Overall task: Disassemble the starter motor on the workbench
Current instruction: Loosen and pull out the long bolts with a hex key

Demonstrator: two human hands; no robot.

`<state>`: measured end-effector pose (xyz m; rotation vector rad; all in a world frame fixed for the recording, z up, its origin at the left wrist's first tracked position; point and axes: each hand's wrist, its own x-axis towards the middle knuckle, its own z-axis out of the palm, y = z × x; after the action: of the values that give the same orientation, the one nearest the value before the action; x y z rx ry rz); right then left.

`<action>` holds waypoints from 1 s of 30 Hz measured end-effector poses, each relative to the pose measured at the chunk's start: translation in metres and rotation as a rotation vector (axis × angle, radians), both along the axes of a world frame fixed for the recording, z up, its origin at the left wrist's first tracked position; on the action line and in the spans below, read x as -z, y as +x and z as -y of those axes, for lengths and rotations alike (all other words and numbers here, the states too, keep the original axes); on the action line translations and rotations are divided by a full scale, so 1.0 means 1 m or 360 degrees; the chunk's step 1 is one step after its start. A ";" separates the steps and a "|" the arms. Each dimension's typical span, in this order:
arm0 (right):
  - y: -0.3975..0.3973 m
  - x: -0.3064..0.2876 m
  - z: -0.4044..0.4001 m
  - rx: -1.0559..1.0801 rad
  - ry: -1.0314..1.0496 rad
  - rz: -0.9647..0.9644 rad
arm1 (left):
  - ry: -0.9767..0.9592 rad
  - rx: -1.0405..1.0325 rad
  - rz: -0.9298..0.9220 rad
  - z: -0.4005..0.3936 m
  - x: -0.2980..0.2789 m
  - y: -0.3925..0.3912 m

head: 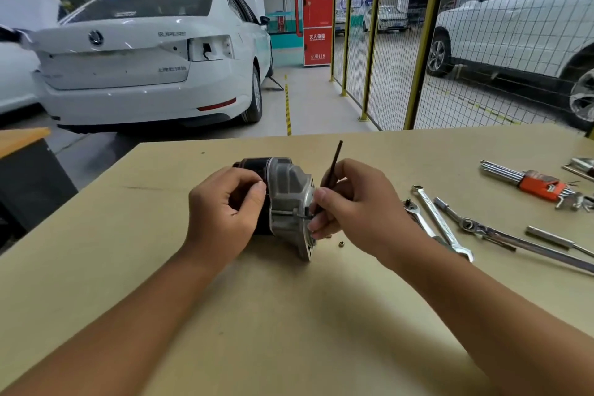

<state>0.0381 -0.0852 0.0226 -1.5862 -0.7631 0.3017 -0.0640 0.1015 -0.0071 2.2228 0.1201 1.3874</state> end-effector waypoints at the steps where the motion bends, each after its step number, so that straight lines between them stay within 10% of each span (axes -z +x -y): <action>1: 0.001 0.001 0.000 0.0011 -0.0028 -0.0001 | 0.0021 0.0005 -0.0007 0.000 0.000 0.000; 30: 0.017 -0.004 -0.005 -0.0149 0.0035 -0.0145 | 0.0587 0.0372 -0.0415 -0.014 -0.003 0.000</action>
<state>0.0555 -0.0801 0.0269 -1.5083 -0.7688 0.4299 -0.0639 0.1157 -0.0045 2.6131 -0.3217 1.0544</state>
